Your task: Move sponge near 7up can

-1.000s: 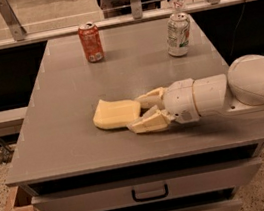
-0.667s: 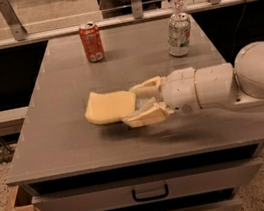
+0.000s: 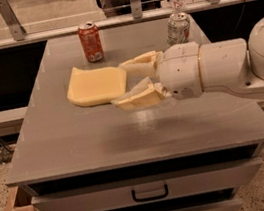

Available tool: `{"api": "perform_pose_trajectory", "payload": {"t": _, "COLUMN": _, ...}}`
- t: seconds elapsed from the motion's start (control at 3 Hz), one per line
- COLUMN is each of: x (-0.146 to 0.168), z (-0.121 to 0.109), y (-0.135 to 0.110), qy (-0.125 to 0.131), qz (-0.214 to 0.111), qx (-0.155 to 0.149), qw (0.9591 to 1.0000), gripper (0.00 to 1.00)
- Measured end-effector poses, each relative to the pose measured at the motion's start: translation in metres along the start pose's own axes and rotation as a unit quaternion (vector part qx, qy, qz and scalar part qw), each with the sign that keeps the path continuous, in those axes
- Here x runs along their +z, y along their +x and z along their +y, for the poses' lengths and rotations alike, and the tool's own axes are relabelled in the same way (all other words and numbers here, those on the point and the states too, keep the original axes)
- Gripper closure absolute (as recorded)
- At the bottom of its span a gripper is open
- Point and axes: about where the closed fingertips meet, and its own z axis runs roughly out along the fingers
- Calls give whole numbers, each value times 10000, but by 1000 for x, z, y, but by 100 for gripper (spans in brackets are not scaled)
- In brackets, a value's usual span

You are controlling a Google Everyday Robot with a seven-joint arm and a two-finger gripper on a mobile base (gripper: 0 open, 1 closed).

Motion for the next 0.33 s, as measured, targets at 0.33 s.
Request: {"api": "perform_pose_trajectory", "payload": {"t": 0.33, "x": -7, "z": -11, "y": 10, "qy": 352, "qz": 329, "qx": 229, "qw": 9986, "gripper": 85}}
